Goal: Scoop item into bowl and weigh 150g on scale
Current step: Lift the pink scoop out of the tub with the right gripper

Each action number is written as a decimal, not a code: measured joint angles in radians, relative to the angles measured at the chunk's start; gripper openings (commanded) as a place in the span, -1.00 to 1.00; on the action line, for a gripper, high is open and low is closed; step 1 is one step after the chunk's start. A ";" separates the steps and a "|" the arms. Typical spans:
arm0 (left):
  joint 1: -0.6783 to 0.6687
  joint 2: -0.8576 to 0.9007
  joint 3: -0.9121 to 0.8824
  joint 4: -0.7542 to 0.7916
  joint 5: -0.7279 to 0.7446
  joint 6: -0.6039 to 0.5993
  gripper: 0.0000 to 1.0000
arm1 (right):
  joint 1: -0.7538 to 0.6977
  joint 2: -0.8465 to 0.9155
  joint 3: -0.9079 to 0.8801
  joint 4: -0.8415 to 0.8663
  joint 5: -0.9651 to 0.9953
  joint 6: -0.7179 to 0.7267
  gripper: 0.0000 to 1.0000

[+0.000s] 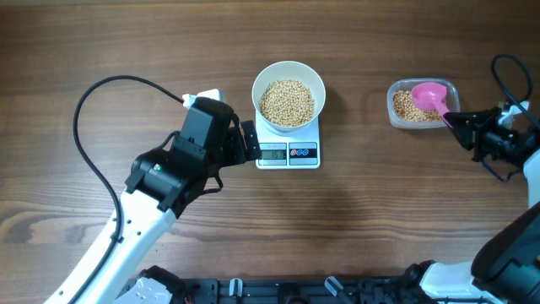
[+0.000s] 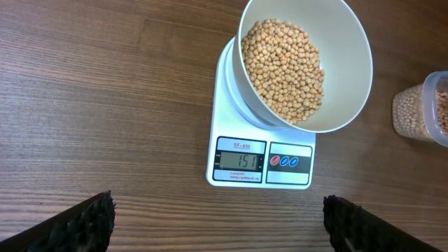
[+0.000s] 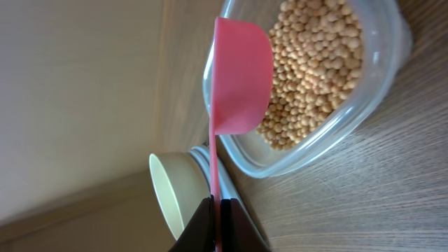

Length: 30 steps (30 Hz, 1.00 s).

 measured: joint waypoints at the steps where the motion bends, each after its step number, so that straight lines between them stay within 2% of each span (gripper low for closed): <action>1: 0.000 0.000 0.000 0.000 0.000 0.000 1.00 | 0.000 -0.011 0.000 0.000 -0.003 -0.002 -0.91; 9: 0.000 0.000 0.000 0.000 0.000 0.000 1.00 | 0.022 -0.180 0.056 -0.002 0.010 -0.069 -0.91; 17: 0.000 0.000 0.000 0.000 0.000 0.000 1.00 | 0.290 -0.233 0.288 -0.027 0.203 -0.076 -0.92; 24: 0.000 0.000 0.000 0.000 0.000 0.000 1.00 | 0.433 -0.196 0.561 -0.201 0.294 -0.085 -0.91; 30: 0.000 0.000 0.000 0.000 0.000 0.000 1.00 | 0.555 -0.031 0.832 -0.552 0.435 -0.168 -0.91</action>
